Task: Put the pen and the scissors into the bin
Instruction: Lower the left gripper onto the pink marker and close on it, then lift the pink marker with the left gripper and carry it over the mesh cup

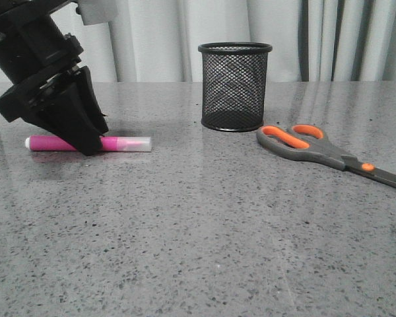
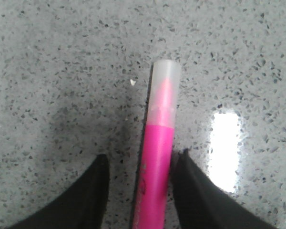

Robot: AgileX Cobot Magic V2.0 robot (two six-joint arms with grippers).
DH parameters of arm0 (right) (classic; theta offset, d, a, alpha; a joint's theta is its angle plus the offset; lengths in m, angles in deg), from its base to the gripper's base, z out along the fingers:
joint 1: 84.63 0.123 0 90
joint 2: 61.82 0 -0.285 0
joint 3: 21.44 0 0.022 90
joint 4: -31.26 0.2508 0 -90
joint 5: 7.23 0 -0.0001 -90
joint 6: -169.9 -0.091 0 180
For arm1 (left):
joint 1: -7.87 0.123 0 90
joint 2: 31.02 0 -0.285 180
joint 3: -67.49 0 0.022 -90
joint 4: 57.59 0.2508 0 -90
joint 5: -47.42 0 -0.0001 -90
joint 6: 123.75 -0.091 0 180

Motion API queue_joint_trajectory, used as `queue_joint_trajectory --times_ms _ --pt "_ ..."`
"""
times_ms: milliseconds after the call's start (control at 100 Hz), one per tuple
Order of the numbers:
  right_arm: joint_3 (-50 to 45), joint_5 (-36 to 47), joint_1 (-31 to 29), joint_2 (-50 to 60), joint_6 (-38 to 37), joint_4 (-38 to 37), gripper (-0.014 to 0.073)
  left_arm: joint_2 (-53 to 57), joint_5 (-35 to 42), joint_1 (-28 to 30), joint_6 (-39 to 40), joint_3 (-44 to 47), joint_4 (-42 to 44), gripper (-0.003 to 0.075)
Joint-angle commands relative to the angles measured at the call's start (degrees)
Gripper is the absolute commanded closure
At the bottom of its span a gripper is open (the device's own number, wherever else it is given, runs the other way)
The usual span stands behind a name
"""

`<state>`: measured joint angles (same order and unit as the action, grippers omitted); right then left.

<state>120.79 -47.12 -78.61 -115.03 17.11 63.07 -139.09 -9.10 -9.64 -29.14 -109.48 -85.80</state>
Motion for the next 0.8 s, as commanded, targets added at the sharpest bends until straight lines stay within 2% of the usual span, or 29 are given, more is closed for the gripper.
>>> queue_joint_trajectory --times_ms 0,290,550,690,790 --pt "2.1 2.51 0.11 -0.06 0.68 0.97 0.0202 2.07 0.13 -0.42 0.0 -1.61 -1.54 0.0517" --pt "2.1 2.51 0.11 -0.06 0.68 0.97 0.0202 2.07 -1.6 -0.42 0.1 -1.61 0.77 0.0739" --pt "2.1 2.51 0.11 -0.06 0.68 0.97 0.0202 2.19 -1.87 -0.42 0.94 -1.99 0.11 0.0739" --pt "2.1 2.51 0.11 -0.06 0.68 0.97 0.0202 3.74 -3.91 -0.42 3.62 -6.3 -3.61 0.0739" --pt "2.1 2.51 0.11 -0.06 0.68 0.97 0.0202 5.7 -8.15 -0.42 3.62 -11.56 -8.72 0.0739"
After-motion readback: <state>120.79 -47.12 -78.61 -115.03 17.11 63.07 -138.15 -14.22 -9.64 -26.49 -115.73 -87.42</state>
